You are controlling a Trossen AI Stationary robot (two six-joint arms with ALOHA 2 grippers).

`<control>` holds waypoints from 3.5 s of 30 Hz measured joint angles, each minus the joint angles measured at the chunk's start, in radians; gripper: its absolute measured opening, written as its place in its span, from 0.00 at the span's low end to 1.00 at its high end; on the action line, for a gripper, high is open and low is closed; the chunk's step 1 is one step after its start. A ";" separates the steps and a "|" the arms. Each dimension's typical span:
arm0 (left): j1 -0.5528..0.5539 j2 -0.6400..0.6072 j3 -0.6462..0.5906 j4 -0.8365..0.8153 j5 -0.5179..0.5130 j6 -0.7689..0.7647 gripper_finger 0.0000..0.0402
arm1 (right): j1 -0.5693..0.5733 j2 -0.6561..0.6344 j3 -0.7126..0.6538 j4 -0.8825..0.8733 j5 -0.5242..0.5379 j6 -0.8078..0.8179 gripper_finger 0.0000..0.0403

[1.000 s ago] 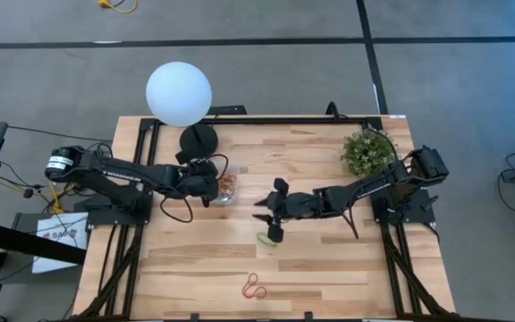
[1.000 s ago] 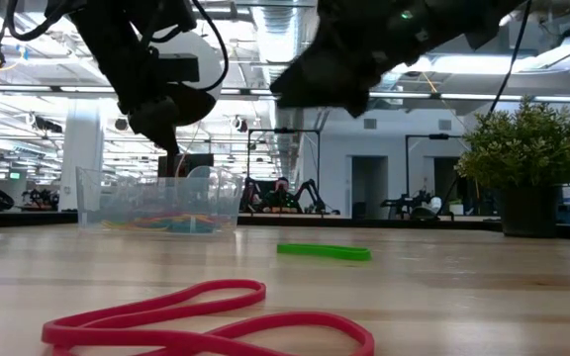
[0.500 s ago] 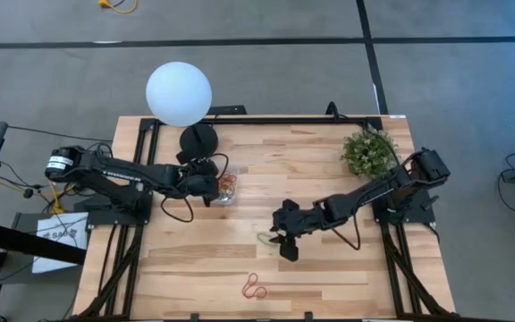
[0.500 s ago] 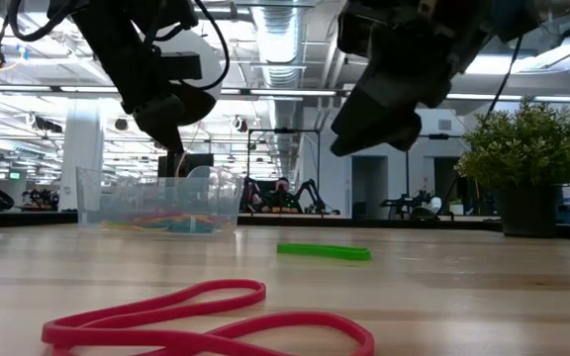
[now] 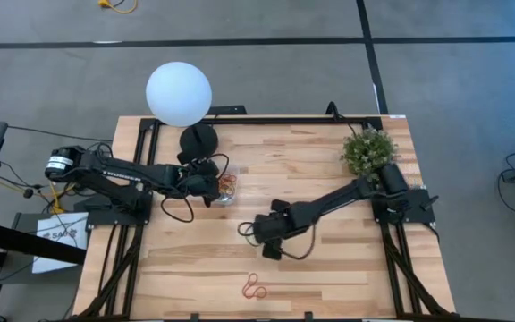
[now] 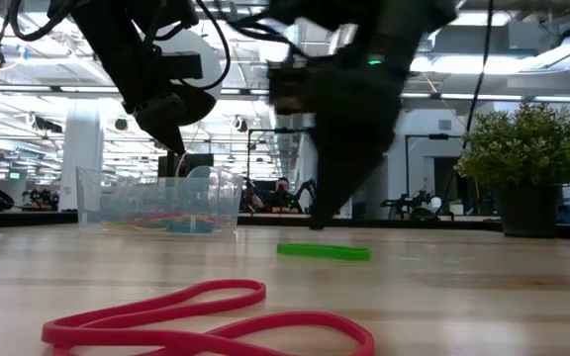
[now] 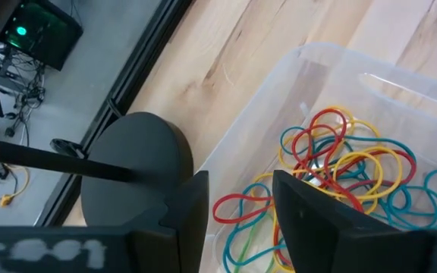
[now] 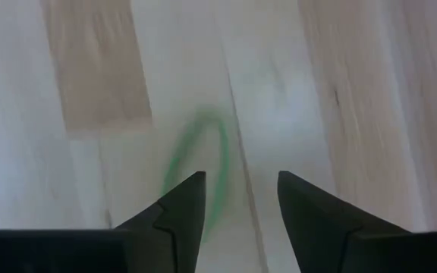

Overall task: Pick and place rubber bands into bin
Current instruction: Put the green rubber band into the transparent container

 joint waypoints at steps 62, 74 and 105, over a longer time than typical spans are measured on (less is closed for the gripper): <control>-0.095 -0.284 0.229 -0.412 -0.097 0.001 0.03 | -0.131 0.041 0.111 0.927 0.634 -0.470 0.00; -0.095 -0.282 0.184 -0.480 -0.092 -0.069 0.03 | -0.240 0.042 0.110 0.668 0.449 -0.286 0.00; -0.096 -0.282 0.155 -0.474 -0.092 -0.116 0.03 | -0.287 0.049 0.111 0.501 0.070 -0.226 0.00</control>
